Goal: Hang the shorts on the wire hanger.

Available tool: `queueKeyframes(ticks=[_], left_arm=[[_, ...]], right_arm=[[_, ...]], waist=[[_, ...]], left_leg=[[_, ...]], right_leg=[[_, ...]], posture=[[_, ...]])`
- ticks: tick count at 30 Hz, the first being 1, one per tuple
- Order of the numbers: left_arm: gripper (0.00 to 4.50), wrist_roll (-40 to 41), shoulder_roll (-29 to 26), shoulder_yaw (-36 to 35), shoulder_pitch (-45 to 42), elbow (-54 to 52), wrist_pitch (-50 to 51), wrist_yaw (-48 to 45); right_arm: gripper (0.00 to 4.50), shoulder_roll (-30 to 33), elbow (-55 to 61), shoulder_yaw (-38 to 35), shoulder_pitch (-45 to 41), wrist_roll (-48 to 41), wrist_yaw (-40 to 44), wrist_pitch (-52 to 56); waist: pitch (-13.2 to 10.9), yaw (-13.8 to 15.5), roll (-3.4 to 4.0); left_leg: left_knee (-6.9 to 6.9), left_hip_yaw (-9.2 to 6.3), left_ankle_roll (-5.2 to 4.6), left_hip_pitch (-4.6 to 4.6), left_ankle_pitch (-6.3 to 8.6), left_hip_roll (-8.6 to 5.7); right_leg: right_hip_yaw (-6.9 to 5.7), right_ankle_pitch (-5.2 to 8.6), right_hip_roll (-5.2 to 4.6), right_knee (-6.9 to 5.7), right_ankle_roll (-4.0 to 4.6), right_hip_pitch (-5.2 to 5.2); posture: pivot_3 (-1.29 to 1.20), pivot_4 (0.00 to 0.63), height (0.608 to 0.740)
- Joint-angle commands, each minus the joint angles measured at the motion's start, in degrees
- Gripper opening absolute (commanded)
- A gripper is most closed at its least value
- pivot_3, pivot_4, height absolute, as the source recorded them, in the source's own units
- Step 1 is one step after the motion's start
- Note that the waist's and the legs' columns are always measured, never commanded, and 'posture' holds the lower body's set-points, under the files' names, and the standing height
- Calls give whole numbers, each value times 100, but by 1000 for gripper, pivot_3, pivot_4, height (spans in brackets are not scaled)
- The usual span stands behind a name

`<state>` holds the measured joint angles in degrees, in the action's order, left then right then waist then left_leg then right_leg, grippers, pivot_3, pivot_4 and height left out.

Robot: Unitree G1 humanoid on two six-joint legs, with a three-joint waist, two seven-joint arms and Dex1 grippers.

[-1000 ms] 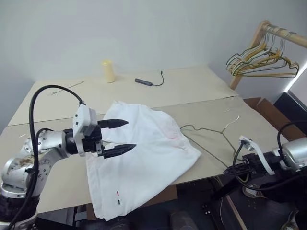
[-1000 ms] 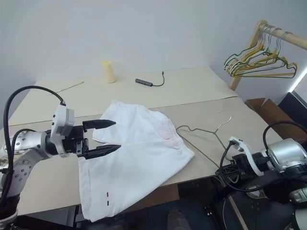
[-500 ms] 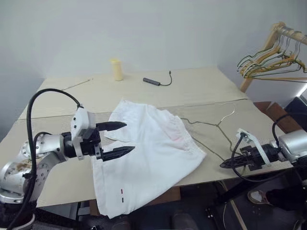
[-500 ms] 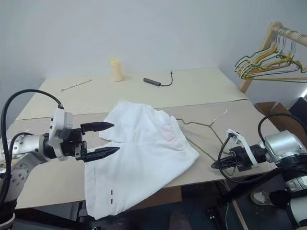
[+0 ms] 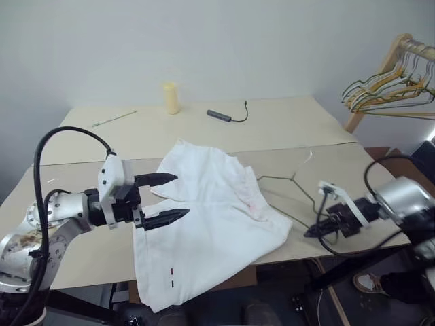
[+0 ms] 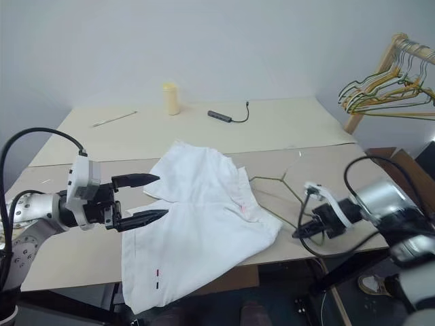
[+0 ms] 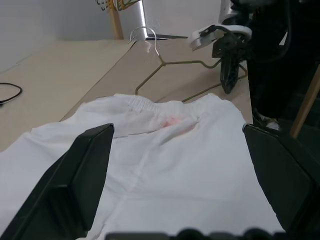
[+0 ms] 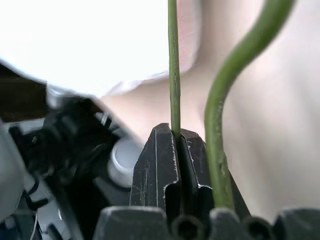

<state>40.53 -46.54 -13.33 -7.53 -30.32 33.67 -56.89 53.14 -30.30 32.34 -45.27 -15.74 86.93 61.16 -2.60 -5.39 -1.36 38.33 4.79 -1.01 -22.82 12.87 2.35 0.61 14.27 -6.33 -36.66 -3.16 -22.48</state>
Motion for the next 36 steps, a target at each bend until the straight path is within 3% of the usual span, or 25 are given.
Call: queueKeyframes(ticks=[1, 6, 11, 19, 28, 36], left_arm=[[4477, 29, -85, -143, 18, -193, -102, 61], [4477, 15, -99, -235, 233, -350, -160, 138], [4477, 8, -90, -366, 386, -475, -191, 308], [4477, 26, -23, -370, 634, -660, -261, 462], [4477, -22, -55, -146, 295, -418, -353, 397], [4477, -78, -60, -123, 311, -390, -434, 365]], right_arm=[[0, -132, -706, 12, -477, 335, 293, -406], [0, 58, -453, 789, -735, -102, 557, -759], [0, 963, 518, 1754, -847, -1103, 557, -1011], [0, 2517, 2778, 1983, -331, -2546, 557, -572], [0, 1054, 68, 1543, -479, -1148, 545, -363], [0, 152, -804, 758, -487, -1085, 518, 9]], waist=[[0, 22, 0], [0, 108, 1], [-3, 249, 6], [-12, 415, 13], [-9, 428, 9], [-8, 451, 10]], left_leg=[[0, 0, 1, -7, 1, 0], [0, -1, 1, -54, 1, 3], [0, 4, 1, -48, 1, 8], [-4, 9, 14, -46, 8, 24], [17, 23, 15, -34, 6, 37], [14, 20, 20, -47, 11, 38]], right_leg=[[0, 0, 0, -1, 0, -8], [2, -1, 3, -9, 0, -61], [2, -1, 6, -12, 4, -62], [-2, 10, 13, -8, 22, -69], [9, -1, 33, -14, 37, -59], [8, -5, 41, -10, 29, -64]], posture=[[-39, 14, 740], [-12, 12, 740], [22, 19, 740], [6, 31, 740], [3, 23, 740], [14, 17, 740]])
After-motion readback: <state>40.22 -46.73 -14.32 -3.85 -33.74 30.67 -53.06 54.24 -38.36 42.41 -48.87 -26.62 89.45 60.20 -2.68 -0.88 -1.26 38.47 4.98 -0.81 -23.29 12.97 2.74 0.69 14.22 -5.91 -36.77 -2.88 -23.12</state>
